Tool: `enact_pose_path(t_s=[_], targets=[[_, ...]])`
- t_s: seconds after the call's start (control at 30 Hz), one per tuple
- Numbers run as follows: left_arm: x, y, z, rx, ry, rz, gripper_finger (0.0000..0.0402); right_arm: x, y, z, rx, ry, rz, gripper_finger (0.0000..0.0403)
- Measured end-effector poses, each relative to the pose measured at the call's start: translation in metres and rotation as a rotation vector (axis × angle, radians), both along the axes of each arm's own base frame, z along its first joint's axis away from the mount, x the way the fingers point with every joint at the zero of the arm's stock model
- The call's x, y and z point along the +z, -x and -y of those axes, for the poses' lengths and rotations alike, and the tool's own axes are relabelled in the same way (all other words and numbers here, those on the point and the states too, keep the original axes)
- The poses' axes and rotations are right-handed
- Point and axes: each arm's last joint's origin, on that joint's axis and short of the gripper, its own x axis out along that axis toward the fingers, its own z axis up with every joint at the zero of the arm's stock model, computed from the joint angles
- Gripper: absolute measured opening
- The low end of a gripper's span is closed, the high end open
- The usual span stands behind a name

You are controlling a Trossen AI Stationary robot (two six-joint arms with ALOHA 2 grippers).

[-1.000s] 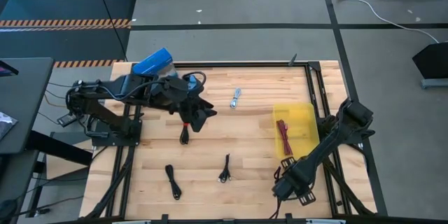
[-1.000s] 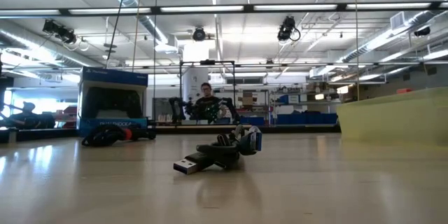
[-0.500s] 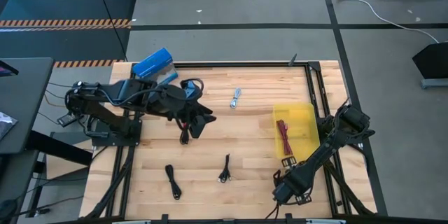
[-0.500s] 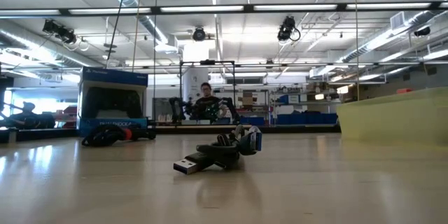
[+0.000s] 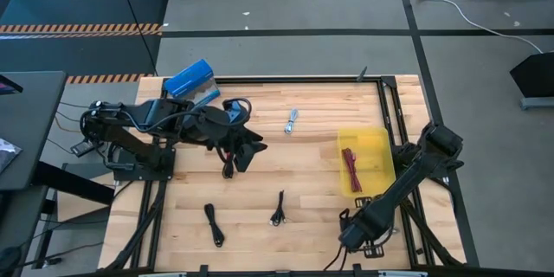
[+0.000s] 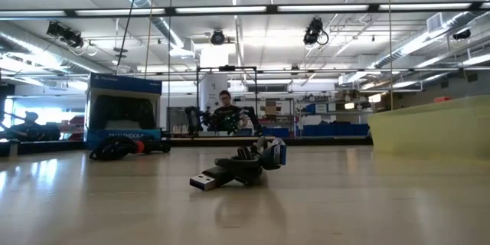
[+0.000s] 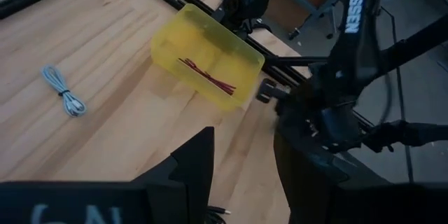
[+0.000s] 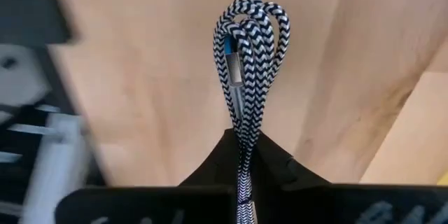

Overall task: Pick and place USB-C Cables
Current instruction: Put the white stripe charger cable into the yellow bin

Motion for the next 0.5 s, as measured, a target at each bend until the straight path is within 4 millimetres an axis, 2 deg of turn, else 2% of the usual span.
enact_pose_path(t_s=[0.27, 0.5], targets=[[0.0, 0.0, -0.002, 0.033, -0.058, 0.003, 0.0156, 0.064, -0.007, 0.009, -0.246, -0.074, 0.099, 0.0016], [0.001, -0.001, -0.002, 0.013, -0.093, 0.009, 0.0156, 0.104, -0.004, 0.043, -0.499, -0.035, 0.114, 0.0016]])
